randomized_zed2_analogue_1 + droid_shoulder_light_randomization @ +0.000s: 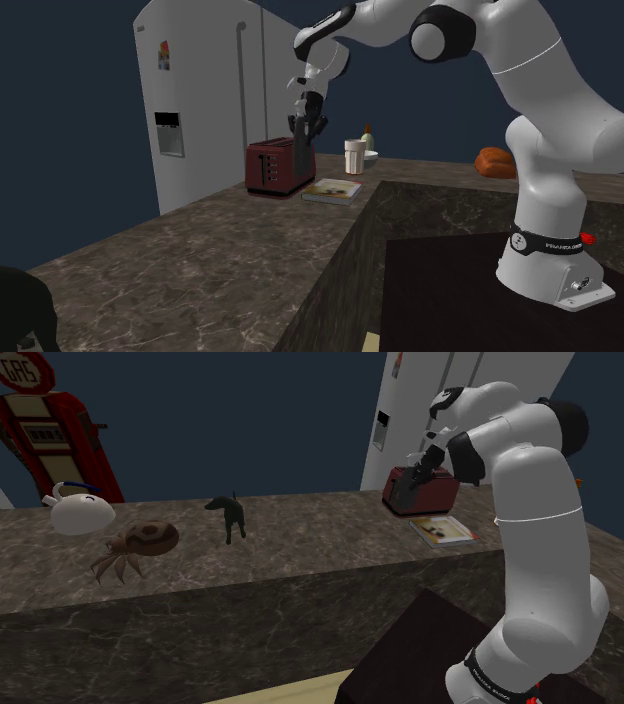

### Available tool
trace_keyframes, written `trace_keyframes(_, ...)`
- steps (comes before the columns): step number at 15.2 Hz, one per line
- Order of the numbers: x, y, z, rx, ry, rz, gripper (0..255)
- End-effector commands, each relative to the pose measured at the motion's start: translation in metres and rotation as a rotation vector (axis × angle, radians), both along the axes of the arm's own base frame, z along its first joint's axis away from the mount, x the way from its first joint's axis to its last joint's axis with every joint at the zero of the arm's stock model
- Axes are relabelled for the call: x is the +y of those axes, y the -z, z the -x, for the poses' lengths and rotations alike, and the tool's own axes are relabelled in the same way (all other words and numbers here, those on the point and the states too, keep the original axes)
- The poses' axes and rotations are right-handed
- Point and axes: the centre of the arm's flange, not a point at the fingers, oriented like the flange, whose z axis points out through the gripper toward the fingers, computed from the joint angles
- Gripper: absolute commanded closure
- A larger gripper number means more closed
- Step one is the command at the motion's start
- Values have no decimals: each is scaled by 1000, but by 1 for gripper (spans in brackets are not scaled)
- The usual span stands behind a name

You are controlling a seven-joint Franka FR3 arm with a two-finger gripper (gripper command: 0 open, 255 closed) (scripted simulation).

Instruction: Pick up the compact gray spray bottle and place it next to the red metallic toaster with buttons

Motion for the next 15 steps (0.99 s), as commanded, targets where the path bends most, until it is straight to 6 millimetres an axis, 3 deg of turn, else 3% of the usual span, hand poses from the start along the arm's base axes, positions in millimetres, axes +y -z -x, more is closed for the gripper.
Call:
trace_keyframes(1,0,10,1,0,0,0,255)
trace_keyframes(15,0,84,1,0,0,0,255)
